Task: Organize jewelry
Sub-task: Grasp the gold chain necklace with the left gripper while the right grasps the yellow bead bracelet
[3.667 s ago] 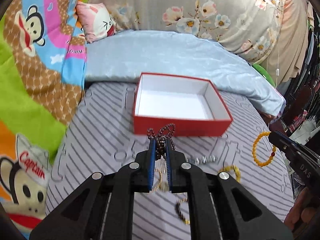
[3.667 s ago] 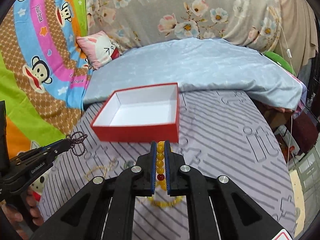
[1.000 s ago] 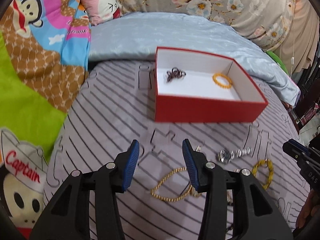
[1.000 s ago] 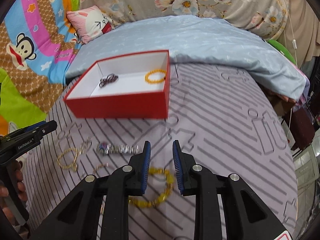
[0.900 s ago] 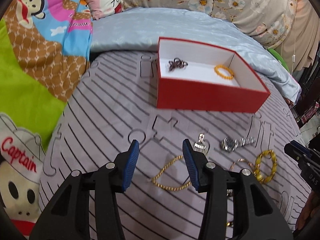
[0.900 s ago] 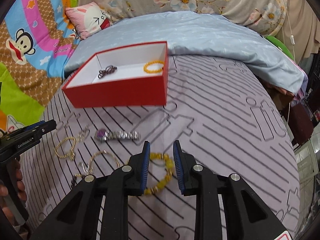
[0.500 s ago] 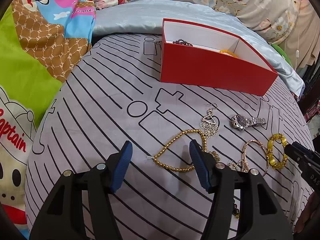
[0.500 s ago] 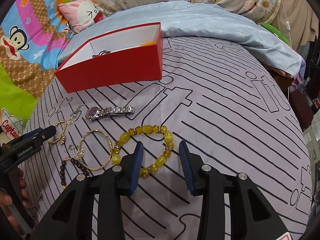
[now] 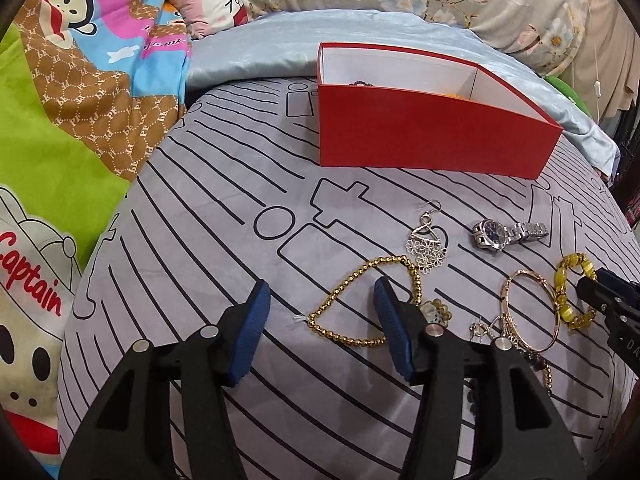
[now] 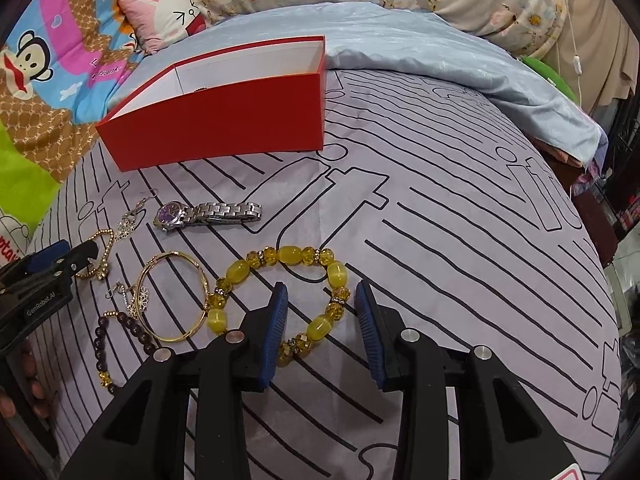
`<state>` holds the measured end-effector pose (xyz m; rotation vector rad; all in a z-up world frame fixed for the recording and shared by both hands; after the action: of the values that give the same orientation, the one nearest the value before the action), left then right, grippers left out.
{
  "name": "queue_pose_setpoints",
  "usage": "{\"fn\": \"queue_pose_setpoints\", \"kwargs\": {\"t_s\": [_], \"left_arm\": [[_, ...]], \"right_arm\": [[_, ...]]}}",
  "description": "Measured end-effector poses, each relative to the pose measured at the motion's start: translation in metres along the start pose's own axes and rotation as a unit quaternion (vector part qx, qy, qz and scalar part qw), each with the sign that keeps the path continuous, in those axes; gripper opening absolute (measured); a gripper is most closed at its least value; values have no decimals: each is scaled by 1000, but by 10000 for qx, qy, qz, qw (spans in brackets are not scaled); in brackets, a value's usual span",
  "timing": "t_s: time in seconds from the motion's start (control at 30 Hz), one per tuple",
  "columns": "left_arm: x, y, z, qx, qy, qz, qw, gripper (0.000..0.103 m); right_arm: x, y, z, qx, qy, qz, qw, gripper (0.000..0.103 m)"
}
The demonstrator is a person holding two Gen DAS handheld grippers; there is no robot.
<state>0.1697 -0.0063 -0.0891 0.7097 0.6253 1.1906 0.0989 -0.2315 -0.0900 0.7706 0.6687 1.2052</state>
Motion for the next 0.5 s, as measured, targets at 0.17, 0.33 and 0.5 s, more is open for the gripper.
{"fn": "queue_pose_setpoints", "kwargs": {"t_s": [0.17,0.33,0.5], "left_arm": [[-4,2,-1,-25,-94,-55,9999,30],[-6,3,-2,-27,-69,-222,9997,9],[-3,7,-4,63,110,-523,9986,3]], "right_arm": [[4,1,-1,-11,57,40,10000,22],[7,2,-2,22,39,166,9999,9],[5,2,-2,101,-68,306,9995,8]]}}
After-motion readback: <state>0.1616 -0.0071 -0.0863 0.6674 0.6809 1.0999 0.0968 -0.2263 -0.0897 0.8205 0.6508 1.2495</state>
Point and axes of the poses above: each gripper's, at about its wrist camera, not at the fingertips, and y roughly against the way its jaws point, x to its left, z to its top, the point moved 3 cm from there along -y, roughly the way its jaws point, and after that the axes turned 4 degrees about -z, right-handed, at the moved point
